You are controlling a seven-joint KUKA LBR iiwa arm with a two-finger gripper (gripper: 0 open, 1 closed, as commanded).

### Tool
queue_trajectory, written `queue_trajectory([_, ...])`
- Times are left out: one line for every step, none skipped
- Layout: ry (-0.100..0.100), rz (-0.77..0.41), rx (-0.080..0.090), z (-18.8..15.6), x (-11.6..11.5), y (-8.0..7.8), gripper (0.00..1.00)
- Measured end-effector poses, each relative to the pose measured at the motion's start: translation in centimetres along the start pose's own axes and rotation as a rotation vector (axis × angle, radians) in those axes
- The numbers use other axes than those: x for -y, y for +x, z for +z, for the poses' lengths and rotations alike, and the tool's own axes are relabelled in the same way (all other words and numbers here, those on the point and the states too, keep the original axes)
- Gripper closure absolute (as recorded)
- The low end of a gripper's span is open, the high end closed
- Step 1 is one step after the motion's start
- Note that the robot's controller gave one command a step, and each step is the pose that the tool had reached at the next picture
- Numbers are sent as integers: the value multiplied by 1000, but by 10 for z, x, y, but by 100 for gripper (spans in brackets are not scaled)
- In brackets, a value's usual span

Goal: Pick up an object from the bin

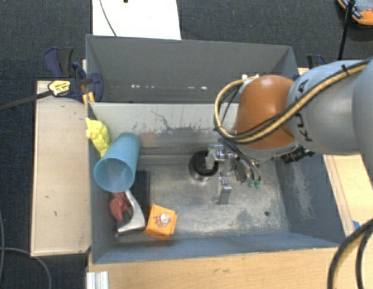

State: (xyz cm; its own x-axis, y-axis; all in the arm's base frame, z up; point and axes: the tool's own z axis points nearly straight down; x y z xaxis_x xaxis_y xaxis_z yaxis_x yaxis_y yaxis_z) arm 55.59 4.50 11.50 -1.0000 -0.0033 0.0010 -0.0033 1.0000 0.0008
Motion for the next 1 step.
queue_trajectory([2, -82, 2, 15, 19, -4, 0])
